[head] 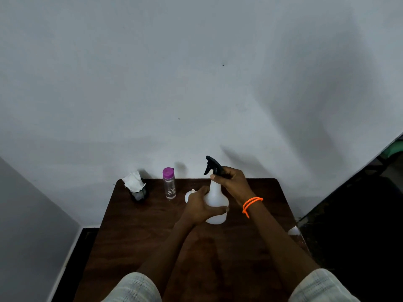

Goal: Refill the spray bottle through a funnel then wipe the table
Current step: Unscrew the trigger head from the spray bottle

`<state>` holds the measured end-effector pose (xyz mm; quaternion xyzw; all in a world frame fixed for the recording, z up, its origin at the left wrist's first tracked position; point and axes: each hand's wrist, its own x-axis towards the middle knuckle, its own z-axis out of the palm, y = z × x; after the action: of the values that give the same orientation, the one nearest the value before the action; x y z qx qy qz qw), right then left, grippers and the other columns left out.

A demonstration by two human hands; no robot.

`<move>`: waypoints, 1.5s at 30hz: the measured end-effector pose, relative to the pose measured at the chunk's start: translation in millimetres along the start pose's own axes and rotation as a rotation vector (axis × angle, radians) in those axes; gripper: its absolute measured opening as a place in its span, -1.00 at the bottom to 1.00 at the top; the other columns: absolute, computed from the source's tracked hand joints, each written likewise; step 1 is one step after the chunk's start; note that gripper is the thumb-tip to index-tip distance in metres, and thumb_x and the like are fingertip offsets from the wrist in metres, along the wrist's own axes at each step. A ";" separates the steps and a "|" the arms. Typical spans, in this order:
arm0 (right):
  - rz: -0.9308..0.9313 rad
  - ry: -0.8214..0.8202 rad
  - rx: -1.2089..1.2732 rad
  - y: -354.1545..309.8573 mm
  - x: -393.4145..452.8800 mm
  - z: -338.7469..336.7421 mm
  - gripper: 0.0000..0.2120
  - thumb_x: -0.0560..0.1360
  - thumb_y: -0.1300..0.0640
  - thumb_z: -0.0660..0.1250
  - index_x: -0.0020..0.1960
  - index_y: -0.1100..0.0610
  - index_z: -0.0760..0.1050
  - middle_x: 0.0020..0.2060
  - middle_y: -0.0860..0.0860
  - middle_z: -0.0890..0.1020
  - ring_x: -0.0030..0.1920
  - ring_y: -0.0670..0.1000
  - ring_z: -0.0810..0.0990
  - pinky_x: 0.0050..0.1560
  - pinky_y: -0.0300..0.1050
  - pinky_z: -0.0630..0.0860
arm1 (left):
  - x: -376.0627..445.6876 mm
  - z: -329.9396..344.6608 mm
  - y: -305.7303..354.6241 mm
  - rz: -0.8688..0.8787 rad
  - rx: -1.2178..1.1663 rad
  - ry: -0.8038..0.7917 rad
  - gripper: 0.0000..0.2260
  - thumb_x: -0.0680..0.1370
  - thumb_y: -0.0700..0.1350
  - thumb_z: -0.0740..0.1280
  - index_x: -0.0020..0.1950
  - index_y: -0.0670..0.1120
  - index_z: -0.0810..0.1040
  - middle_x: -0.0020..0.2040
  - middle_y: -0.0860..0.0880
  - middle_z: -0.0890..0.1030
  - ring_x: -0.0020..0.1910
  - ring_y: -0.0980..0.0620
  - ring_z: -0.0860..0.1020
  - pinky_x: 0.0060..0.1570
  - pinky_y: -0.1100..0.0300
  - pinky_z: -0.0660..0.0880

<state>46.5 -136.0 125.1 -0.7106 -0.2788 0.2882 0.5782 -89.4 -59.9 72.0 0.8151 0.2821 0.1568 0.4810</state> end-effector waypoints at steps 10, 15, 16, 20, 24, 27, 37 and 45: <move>0.031 -0.173 0.087 -7.7 -2.2 -21.5 -0.46 0.40 0.31 0.55 0.34 0.04 0.57 0.03 0.15 0.73 0.09 0.08 0.71 0.08 -0.09 0.58 | -8.1 -1.1 0.8 0.011 -0.028 -0.019 -0.46 0.28 0.11 0.67 0.14 -0.06 0.59 -0.06 0.17 0.59 -0.03 0.42 0.52 -0.17 0.49 0.44; 0.001 -0.188 -0.056 -7.0 -5.3 -20.4 -0.29 0.32 0.20 0.65 0.40 -0.07 0.50 0.09 0.05 0.66 0.10 -0.03 0.68 0.03 -0.19 0.61 | -9.0 -1.6 -1.9 0.024 -0.022 -0.044 -0.36 0.28 0.14 0.66 0.27 -0.03 0.56 0.02 0.22 0.57 0.06 0.44 0.50 -0.12 0.49 0.44; -0.012 -0.155 -0.051 -5.4 -6.1 -19.0 -0.28 0.29 0.20 0.66 0.39 -0.05 0.51 0.03 0.09 0.68 0.05 -0.02 0.69 0.01 -0.19 0.60 | -8.9 -1.3 -2.4 0.021 -0.019 -0.046 -0.35 0.28 0.15 0.66 0.28 -0.02 0.55 0.03 0.22 0.57 0.07 0.44 0.49 -0.11 0.50 0.44; 0.008 -0.139 0.057 -1.3 -7.8 -21.8 -0.32 0.33 0.31 0.60 0.39 -0.01 0.51 -0.04 0.16 0.73 0.06 0.02 0.71 0.10 -0.13 0.58 | -8.6 0.7 -4.4 0.012 -0.043 -0.054 -0.37 0.29 0.08 0.68 0.28 -0.04 0.57 0.02 0.21 0.58 0.04 0.46 0.50 -0.10 0.53 0.44; 0.080 -0.230 0.158 2.9 -7.6 -27.0 -0.36 0.47 0.40 0.43 0.45 -0.03 0.44 0.09 0.13 0.72 0.19 0.10 0.67 0.25 0.04 0.56 | -9.0 1.2 -5.6 0.001 -0.059 -0.070 -0.37 0.30 0.08 0.67 0.29 -0.04 0.57 0.01 0.21 0.57 0.04 0.48 0.49 -0.10 0.53 0.45; 0.046 -0.213 0.057 5.3 -6.4 -23.7 -0.36 0.42 0.31 0.51 0.41 -0.11 0.48 0.15 0.11 0.66 0.22 0.05 0.64 0.24 0.04 0.59 | -9.2 1.8 -4.1 0.010 -0.054 -0.084 -0.37 0.31 0.05 0.67 0.31 -0.05 0.56 0.03 0.22 0.56 0.05 0.51 0.47 -0.09 0.55 0.43; 0.119 -0.222 0.168 6.8 -2.4 -30.9 -0.41 0.51 0.40 0.37 0.46 0.03 0.43 0.09 0.14 0.72 0.19 0.13 0.67 0.25 0.08 0.57 | -4.9 0.9 -4.4 0.012 -0.007 -0.078 -0.37 0.29 0.11 0.67 0.26 -0.08 0.57 -0.02 0.21 0.53 0.00 0.50 0.46 -0.13 0.54 0.42; -0.049 0.373 -0.123 2.1 -8.4 -8.6 -0.74 0.43 -0.07 0.53 0.01 -0.01 0.54 -0.15 0.05 0.58 -0.15 0.01 0.59 -0.13 -0.08 0.54 | 0.4 3.2 -5.1 -0.035 0.094 0.007 -0.41 0.21 0.23 0.64 0.10 0.00 0.57 -0.07 0.18 0.58 -0.05 0.20 0.56 -0.14 0.31 0.48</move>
<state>47.3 -148.2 125.2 -0.7787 -0.2012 0.1200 0.5820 -89.0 -60.0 66.0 0.8312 0.3049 0.1379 0.4439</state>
